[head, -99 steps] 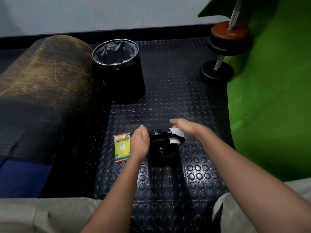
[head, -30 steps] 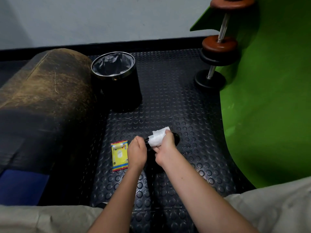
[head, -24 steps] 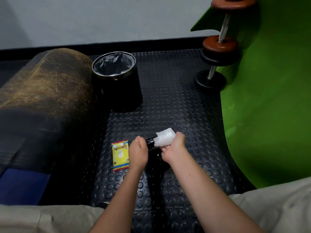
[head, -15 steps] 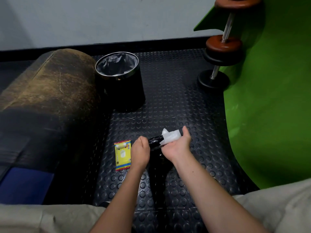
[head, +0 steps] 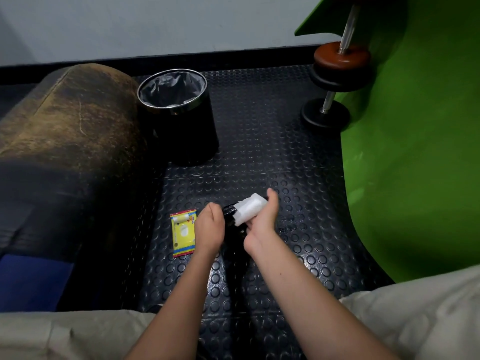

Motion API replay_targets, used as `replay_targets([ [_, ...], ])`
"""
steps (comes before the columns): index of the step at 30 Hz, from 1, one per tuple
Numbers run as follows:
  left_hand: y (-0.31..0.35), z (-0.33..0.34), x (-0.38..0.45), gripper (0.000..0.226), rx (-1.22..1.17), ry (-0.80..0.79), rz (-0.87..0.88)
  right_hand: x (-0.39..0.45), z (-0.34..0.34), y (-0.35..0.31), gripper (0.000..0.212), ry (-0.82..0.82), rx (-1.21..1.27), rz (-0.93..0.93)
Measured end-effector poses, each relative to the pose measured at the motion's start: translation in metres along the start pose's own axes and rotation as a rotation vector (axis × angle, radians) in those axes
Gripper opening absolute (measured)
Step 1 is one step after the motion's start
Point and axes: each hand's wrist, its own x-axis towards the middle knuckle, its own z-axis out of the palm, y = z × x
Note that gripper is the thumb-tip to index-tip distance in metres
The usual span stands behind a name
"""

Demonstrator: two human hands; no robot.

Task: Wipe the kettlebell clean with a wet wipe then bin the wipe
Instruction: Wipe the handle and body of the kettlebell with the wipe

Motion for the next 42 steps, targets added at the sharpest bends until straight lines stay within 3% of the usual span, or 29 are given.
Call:
replay_targets([
  [4,0.000,-0.002,0.000,0.037,0.013,-0.010,0.021,0.001,-0.008,-0.029,0.061,-0.056,0.232,0.083],
  [7,0.000,-0.003,0.001,0.038,0.028,-0.017,0.035,0.007,-0.008,-0.026,0.070,-0.158,0.305,0.089],
  [10,-0.001,-0.002,0.002,0.037,0.039,-0.019,0.044,0.008,-0.007,-0.016,0.079,-0.227,0.291,0.082],
  [14,0.000,-0.001,0.001,0.037,0.021,-0.013,0.017,0.001,-0.003,-0.004,0.074,-0.231,0.154,0.020],
  [18,0.000,-0.001,0.001,0.036,0.003,-0.014,0.015,-0.010,-0.002,0.000,0.068,-0.117,0.013,-0.004],
  [22,0.000,-0.002,0.000,0.038,0.004,-0.006,0.026,-0.008,-0.004,-0.016,0.076,0.029,0.134,0.032],
  [27,0.000,-0.002,0.000,0.039,0.004,-0.006,0.035,-0.002,-0.003,-0.031,0.072,-0.113,0.231,0.058],
  [34,-0.002,0.000,0.003,0.038,0.030,-0.011,0.036,-0.002,0.003,-0.004,0.083,-0.188,0.035,0.030],
  [37,-0.002,0.000,0.003,0.038,0.035,-0.013,0.024,-0.007,0.005,0.001,0.074,-0.099,-0.076,0.004],
  [42,-0.002,0.000,0.002,0.040,0.014,-0.001,0.005,-0.006,-0.001,-0.019,0.063,0.034,0.058,0.001],
])
